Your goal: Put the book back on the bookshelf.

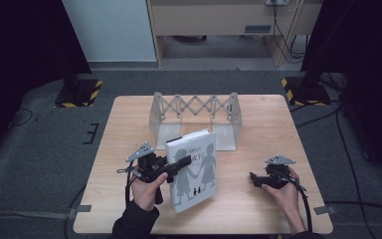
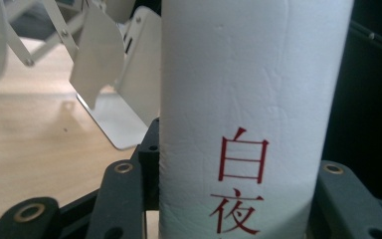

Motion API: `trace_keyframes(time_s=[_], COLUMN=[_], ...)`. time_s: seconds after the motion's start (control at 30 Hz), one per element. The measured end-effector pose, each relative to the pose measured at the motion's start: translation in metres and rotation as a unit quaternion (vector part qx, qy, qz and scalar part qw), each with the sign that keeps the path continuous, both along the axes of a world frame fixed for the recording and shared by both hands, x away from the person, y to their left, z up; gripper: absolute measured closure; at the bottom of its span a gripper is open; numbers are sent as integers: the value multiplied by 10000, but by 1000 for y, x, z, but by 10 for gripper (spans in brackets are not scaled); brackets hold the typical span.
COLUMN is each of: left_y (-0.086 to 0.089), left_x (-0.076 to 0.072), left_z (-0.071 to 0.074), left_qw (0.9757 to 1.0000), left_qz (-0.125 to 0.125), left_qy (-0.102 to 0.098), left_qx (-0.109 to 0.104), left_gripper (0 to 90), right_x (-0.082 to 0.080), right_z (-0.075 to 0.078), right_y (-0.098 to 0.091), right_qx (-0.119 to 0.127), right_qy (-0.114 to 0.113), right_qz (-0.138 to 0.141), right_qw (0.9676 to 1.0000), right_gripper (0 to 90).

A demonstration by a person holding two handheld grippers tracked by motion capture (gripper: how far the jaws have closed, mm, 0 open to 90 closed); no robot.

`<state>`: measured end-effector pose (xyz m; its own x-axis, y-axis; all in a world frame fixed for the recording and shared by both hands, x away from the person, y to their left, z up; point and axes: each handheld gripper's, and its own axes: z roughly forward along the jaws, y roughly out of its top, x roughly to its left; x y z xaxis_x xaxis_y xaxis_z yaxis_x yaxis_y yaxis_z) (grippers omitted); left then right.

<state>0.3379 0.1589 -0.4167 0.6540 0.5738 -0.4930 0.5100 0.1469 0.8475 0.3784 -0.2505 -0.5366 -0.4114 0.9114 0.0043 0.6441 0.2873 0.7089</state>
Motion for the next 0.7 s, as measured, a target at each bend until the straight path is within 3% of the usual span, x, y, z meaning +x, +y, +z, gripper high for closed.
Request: trace_keyframes(time_s=[0.3, 0.7], left_y=[23, 45], left_x=[7, 20], left_z=[14, 23], left_qw=[9993, 9982], left_qz=[285, 569], left_qy=[-217, -175], left_qx=[-96, 111], left_gripper=[526, 525], right_x=[1, 2], right_z=[-2, -2], right_y=[0, 1], right_qx=[29, 18], right_qy=[-43, -39], right_qz=[-21, -38], right_qw=[10000, 10000], right_gripper=[76, 59])
